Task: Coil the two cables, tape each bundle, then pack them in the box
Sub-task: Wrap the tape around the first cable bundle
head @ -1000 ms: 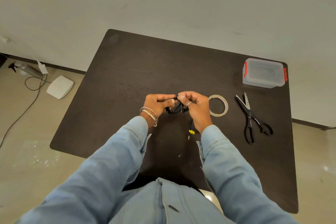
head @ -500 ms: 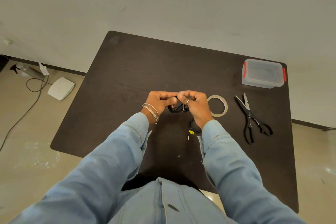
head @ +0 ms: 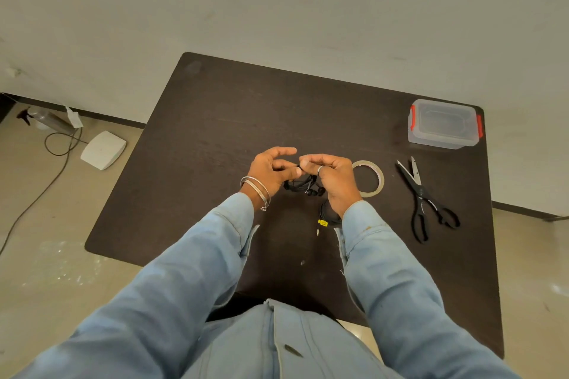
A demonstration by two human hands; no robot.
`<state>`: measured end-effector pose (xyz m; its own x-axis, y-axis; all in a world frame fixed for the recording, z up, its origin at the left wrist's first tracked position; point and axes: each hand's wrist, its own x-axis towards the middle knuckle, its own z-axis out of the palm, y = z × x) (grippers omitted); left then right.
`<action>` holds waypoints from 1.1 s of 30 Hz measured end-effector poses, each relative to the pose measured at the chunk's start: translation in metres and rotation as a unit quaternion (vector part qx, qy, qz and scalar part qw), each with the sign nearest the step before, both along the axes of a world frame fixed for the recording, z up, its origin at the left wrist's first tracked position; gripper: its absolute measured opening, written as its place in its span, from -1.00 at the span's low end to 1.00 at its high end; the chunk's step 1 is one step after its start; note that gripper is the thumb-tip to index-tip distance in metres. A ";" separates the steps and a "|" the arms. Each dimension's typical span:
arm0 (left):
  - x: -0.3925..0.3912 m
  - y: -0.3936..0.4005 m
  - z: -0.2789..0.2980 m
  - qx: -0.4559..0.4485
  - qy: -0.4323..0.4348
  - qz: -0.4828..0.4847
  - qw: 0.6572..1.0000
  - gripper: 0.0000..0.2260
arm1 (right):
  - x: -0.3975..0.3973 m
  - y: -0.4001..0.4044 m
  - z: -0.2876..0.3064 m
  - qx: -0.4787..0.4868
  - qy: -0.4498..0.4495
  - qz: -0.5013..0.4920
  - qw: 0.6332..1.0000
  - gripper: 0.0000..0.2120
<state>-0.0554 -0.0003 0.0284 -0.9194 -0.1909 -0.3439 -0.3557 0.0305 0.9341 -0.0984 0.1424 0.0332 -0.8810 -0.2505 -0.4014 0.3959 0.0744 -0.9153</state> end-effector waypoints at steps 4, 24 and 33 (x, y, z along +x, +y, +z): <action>0.003 0.003 -0.003 -0.012 -0.005 0.008 1.000 -0.70 | -0.002 0.000 -0.001 0.000 -0.046 -0.016 0.999 -0.73; 0.001 0.002 0.004 0.057 0.018 0.053 0.997 -0.76 | 0.007 0.024 -0.001 0.222 0.293 0.158 0.917 -0.53; 0.003 0.010 0.008 -0.165 0.088 -0.029 0.982 -0.85 | 0.004 0.022 -0.004 0.370 0.367 0.196 0.831 -0.83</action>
